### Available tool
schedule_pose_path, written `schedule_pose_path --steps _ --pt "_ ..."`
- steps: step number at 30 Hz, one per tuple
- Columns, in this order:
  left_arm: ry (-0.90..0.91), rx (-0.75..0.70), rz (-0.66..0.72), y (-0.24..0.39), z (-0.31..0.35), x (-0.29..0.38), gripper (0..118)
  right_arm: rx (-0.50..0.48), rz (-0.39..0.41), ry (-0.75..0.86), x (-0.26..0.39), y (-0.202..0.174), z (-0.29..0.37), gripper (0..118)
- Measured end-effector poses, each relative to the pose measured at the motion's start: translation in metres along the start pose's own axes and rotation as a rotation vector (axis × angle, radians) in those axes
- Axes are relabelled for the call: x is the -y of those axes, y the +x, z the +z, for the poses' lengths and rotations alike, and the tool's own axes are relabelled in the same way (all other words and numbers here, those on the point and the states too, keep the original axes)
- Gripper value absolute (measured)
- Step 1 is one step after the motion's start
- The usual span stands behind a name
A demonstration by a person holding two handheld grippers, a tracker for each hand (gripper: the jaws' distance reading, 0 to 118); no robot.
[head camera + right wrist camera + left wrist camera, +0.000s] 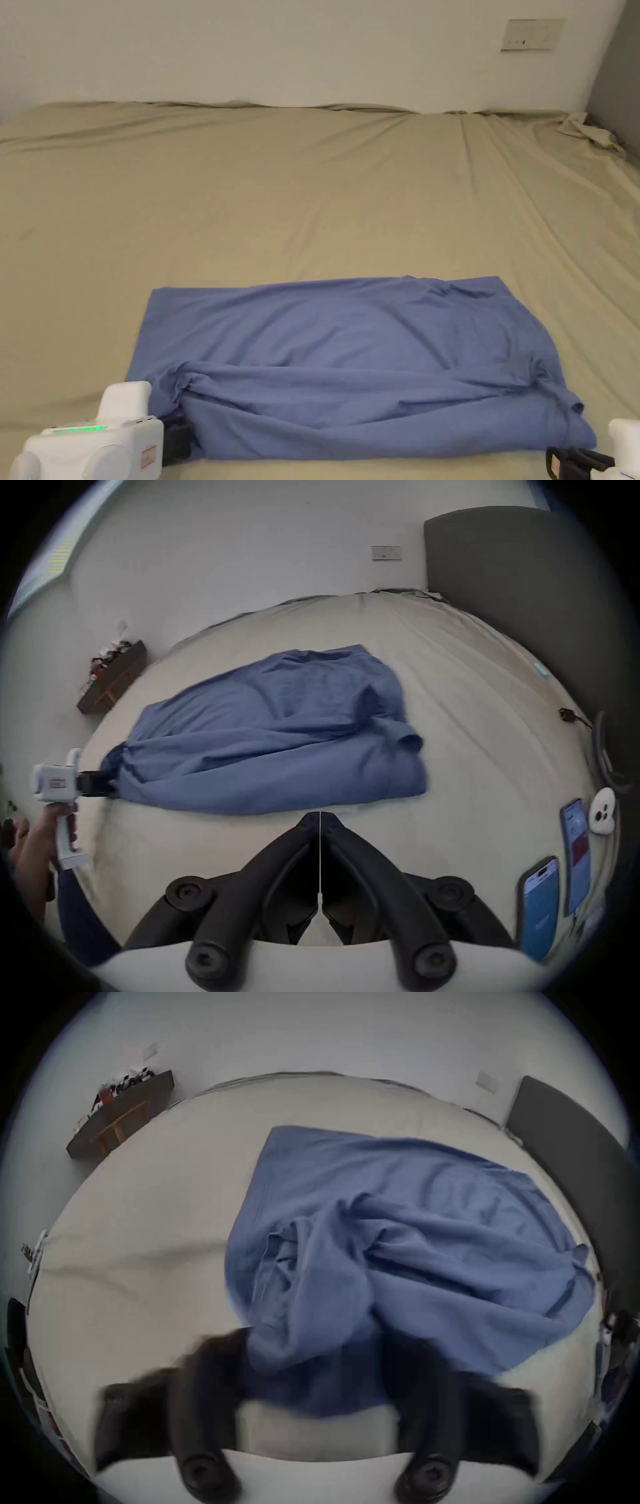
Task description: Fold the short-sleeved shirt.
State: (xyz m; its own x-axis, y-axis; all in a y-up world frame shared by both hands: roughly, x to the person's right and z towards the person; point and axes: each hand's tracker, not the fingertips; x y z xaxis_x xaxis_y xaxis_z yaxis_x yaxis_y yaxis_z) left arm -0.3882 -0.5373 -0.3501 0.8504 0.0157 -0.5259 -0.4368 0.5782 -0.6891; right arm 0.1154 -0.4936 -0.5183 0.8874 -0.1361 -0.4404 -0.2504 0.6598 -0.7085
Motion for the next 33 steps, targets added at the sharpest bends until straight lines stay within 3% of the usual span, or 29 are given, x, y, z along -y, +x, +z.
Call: schedule_pose_path --steps 1,4,5,6,7,8,10,12,16,17,19,20,21,22,23,25,33 --pt "0.021 0.048 0.03 -0.001 0.008 -0.002 8 0.029 -0.007 -0.003 -0.004 0.007 -0.004 3" --pt "0.033 0.18 0.093 -0.012 0.022 -0.005 8 0.078 -0.028 -0.005 -0.015 0.028 -0.015 3" --pt "0.041 0.193 0.1 -0.015 0.027 -0.006 8 0.07 -0.029 -0.005 -0.021 0.038 -0.021 10" --pt "0.043 0.198 0.113 -0.007 0.04 -0.003 8 0.054 -0.021 -0.005 -0.026 0.045 -0.027 40" --pt "0.046 0.197 0.119 -0.007 0.046 -0.002 8 0.028 -0.017 -0.023 -0.033 0.048 -0.032 94" --pt "0.051 0.204 0.129 -0.008 0.05 -0.002 8 0.03 -0.011 -0.033 -0.039 0.05 -0.04 118" --pt "0.052 0.212 0.139 -0.014 0.054 -0.007 8 0.016 -0.008 -0.101 -0.047 0.055 -0.053 115" --pt "0.004 0.268 0.207 -0.013 0.058 -0.005 8 0.03 -0.007 -0.053 -0.059 0.056 -0.071 115" --pt "0.009 0.273 0.22 -0.02 0.054 -0.007 8 0.067 -0.008 -0.187 -0.064 0.055 -0.097 118" --pt "0.002 0.275 0.226 -0.02 0.053 -0.007 8 0.062 0.002 -0.201 -0.06 0.055 -0.102 109" --pt "0.024 0.229 0.189 -0.026 0.051 -0.008 8 0.076 0.018 -0.189 -0.056 0.049 -0.102 71" --pt "0.016 0.232 0.196 -0.027 0.05 -0.008 8 0.122 0.058 -0.172 -0.055 0.045 -0.096 59" --pt "0.009 0.232 0.201 -0.029 0.05 -0.008 8 0.079 0.039 -0.174 -0.055 0.047 -0.088 44" --pt "0.001 0.236 0.204 -0.034 0.049 -0.009 8 0.006 0.009 -0.171 -0.056 0.048 -0.082 19" --pt "-0.009 0.242 0.201 -0.036 0.049 -0.01 8 -0.031 -0.023 -0.164 -0.055 0.048 -0.076 13" --pt "-0.024 0.25 0.177 -0.041 0.051 -0.013 8 0.006 0.06 -0.164 -0.056 0.044 -0.061 13" --pt "-0.064 0.371 0.159 -0.076 0.101 -0.014 8 -0.12 0.022 -0.232 -0.049 0.052 0.033 12"
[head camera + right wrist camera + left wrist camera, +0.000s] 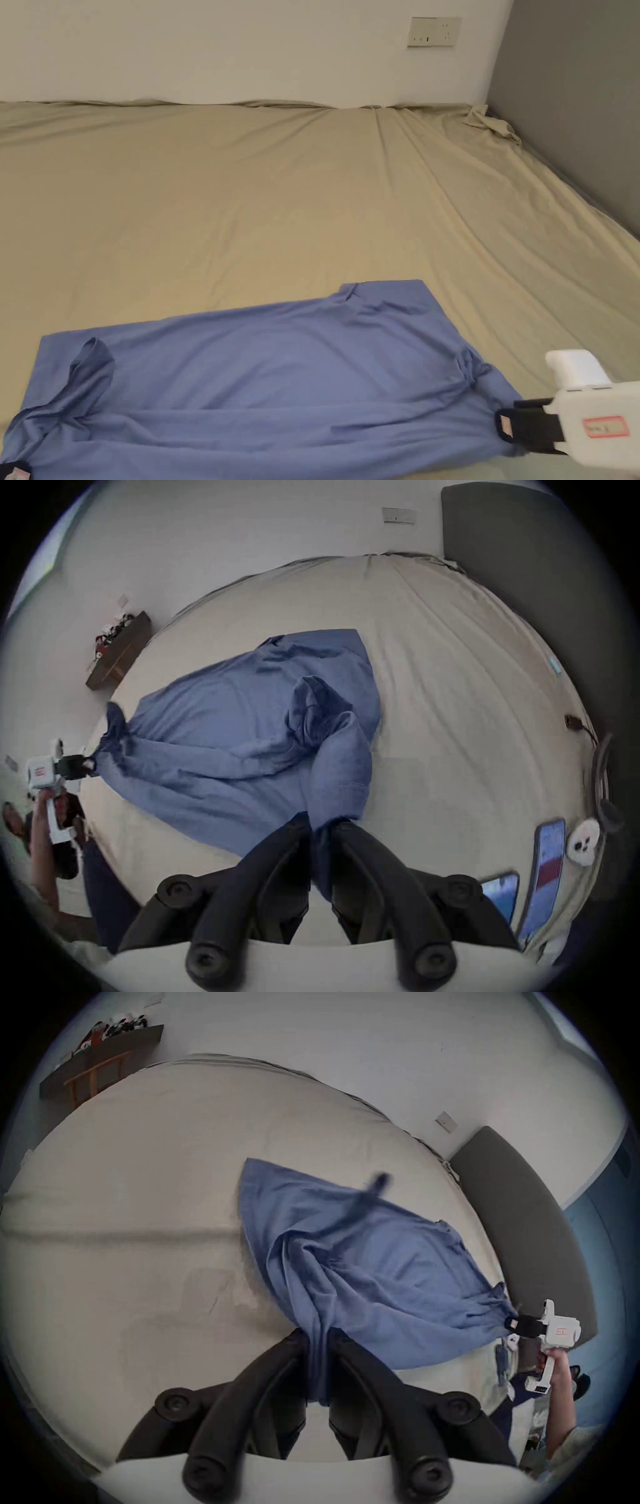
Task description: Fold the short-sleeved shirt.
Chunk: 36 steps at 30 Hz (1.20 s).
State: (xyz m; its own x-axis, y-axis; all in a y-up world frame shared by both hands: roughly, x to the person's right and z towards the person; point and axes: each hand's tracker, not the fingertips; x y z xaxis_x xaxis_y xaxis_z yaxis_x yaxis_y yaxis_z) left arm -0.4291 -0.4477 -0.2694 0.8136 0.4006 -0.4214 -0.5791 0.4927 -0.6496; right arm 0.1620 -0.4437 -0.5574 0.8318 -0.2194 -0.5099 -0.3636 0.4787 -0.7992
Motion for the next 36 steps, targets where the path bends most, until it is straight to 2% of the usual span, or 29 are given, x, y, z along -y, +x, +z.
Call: schedule_pose_path --steps 3,6,8,11,15,18,27,28,29,30,31,32,33,34,36 --pt "-0.028 0.037 0.032 -0.015 0.018 0.012 8 -0.032 -0.051 -0.072 0.026 0.0 0.017 12" --pt "-0.076 0.056 0.03 -0.01 0.032 0.033 8 -0.008 -0.014 -0.132 0.055 -0.009 0.029 12" --pt "-0.121 0.021 -0.018 -0.01 0.038 0.045 8 0.014 0.02 -0.173 0.073 -0.019 0.034 12" --pt "-0.196 -0.017 -0.07 -0.007 0.04 0.063 8 0.075 0.116 -0.232 0.095 -0.034 0.035 12" --pt "-0.278 -0.087 -0.143 -0.014 0.031 0.08 8 0.073 0.138 -0.295 0.114 -0.043 0.018 12" --pt "-0.307 -0.103 -0.148 -0.02 0.02 0.088 8 0.08 0.124 -0.352 0.119 -0.037 -0.001 12" --pt "-0.357 -0.14 -0.097 -0.039 -0.012 0.106 8 0.067 0.072 -0.371 0.125 -0.025 -0.028 12" --pt "-0.356 -0.156 -0.087 -0.036 -0.016 0.107 8 0.063 0.057 -0.366 0.124 -0.024 -0.028 14" --pt "-0.346 -0.163 -0.088 -0.026 -0.013 0.108 9 0.063 0.045 -0.357 0.123 -0.024 -0.025 28" --pt "-0.331 -0.162 -0.102 -0.018 -0.009 0.108 15 0.049 0.033 -0.328 0.122 -0.024 -0.019 53" --pt "-0.313 -0.164 -0.138 -0.01 -0.004 0.105 26 0.018 0.016 -0.296 0.12 -0.022 -0.011 90" --pt "-0.28 -0.156 -0.171 -0.002 0.003 0.1 71 -0.012 -0.004 -0.267 0.117 -0.021 -0.002 118" --pt "-0.231 -0.136 -0.189 0.006 0.014 0.096 106 -0.05 -0.03 -0.235 0.112 -0.02 0.007 118" --pt "-0.192 -0.122 -0.2 0.012 0.02 0.09 118 -0.096 -0.072 -0.154 0.104 -0.02 0.02 118" --pt "-0.1 -0.139 -0.199 0.023 0.034 0.078 118 -0.156 -0.121 -0.026 0.084 -0.022 0.04 118"
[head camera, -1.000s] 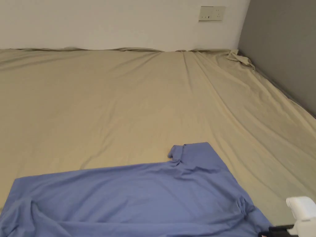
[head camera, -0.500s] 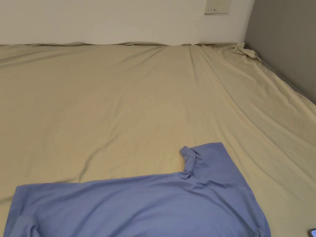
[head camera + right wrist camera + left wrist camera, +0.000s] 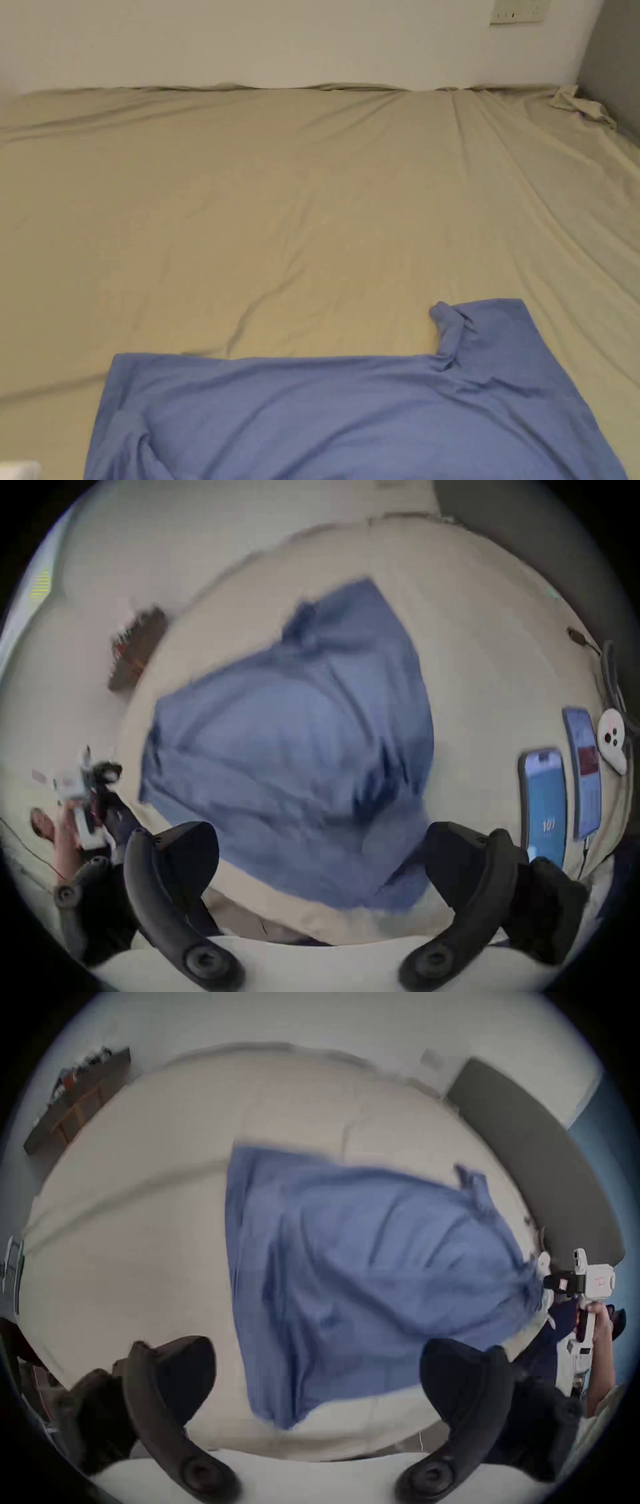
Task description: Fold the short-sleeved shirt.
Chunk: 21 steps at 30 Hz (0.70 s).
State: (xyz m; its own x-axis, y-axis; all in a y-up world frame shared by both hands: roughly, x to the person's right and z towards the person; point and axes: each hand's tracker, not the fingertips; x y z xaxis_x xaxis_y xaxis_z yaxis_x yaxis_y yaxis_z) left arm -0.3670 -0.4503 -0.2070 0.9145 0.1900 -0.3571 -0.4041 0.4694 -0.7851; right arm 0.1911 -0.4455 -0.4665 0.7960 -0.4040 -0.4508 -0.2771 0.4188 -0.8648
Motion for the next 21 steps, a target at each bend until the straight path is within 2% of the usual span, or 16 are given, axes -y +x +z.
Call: schedule_pose_path --steps 4,7,8,9,10,11,12,15,20,21 --pt "0.175 0.022 0.011 0.008 0.005 -0.036 118 0.064 0.078 0.228 -0.04 -0.022 0.01 118" --pt "0.144 -0.122 0.002 0.008 -0.022 -0.071 118 0.194 0.138 0.263 -0.064 -0.04 -0.004 118" --pt "0.144 -0.139 0.005 0.01 -0.03 -0.074 116 0.214 0.164 0.292 -0.069 -0.049 -0.01 105" --pt "0.14 -0.117 0.004 0.005 -0.042 -0.079 103 0.223 0.181 0.334 -0.07 -0.055 -0.016 78" --pt "0.137 -0.111 0.001 0.005 -0.049 -0.082 77 0.244 0.19 0.339 -0.073 -0.061 -0.024 33" --pt "0.131 -0.111 0.006 0.007 -0.055 -0.083 26 0.256 0.179 0.325 -0.075 -0.064 -0.033 4" --pt "0.126 -0.113 0.016 0.007 -0.062 -0.084 6 0.247 0.168 0.324 -0.076 -0.067 -0.04 4" --pt "0.138 -0.139 -0.003 0.014 -0.071 -0.091 5 0.205 0.161 0.314 -0.077 -0.076 -0.056 4" --pt "0.138 -0.272 0.003 -0.005 -0.099 -0.124 6 0.17 0.154 0.298 -0.076 -0.078 -0.064 4" --pt "0.115 -0.342 -0.034 -0.006 -0.106 -0.13 26 0.169 0.154 0.294 -0.075 -0.078 -0.065 4"
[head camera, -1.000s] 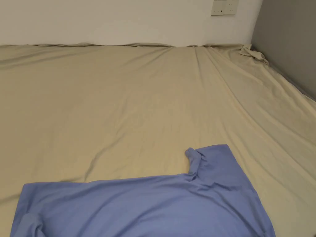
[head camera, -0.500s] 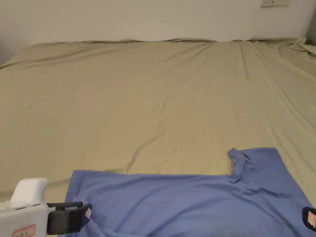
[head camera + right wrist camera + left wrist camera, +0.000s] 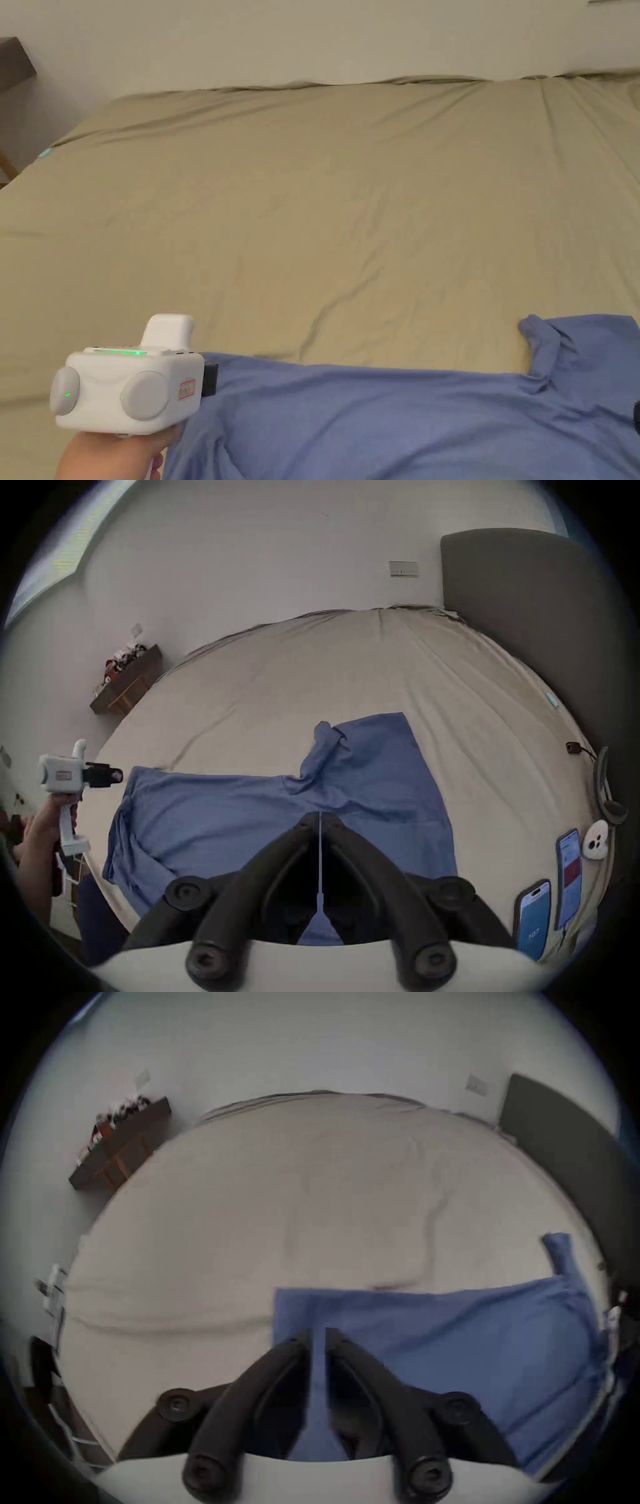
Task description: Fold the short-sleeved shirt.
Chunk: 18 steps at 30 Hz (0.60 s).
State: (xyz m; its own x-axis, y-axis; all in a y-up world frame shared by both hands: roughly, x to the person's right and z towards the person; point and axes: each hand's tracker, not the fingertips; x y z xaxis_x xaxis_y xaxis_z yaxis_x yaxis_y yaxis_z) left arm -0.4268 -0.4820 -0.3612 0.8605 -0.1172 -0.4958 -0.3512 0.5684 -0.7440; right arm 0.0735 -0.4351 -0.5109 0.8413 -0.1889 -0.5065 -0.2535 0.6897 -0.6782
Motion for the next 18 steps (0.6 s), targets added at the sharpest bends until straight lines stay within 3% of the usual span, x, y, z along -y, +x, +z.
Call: schedule_pose_path --steps 2,6,12,13,14,15,18 --pt "-0.012 -0.068 -0.073 0.001 -0.022 -0.007 112 0.004 -0.007 -0.008 0.002 0.002 0.0 4" --pt "-0.147 0.018 -0.039 -0.012 -0.078 -0.006 112 0.031 -0.04 -0.026 0.006 0.015 0.001 4" --pt "-0.112 0.089 0.047 -0.007 -0.069 -0.004 83 0.083 -0.088 -0.064 0.007 0.042 0.002 4" --pt "-0.104 0.099 0.034 -0.006 -0.063 -0.005 67 0.088 -0.093 -0.065 0.005 0.048 0.0 4" --pt "-0.095 0.154 0.015 -0.005 -0.057 -0.006 27 0.094 -0.097 -0.067 0.003 0.055 -0.004 4" --pt "-0.088 0.199 0.024 -0.005 -0.052 -0.006 3 0.112 -0.098 -0.074 0.0 0.063 -0.009 4" --pt "-0.038 0.256 0.036 0.004 -0.016 -0.007 3 0.258 -0.006 -0.067 -0.015 0.078 -0.022 4"
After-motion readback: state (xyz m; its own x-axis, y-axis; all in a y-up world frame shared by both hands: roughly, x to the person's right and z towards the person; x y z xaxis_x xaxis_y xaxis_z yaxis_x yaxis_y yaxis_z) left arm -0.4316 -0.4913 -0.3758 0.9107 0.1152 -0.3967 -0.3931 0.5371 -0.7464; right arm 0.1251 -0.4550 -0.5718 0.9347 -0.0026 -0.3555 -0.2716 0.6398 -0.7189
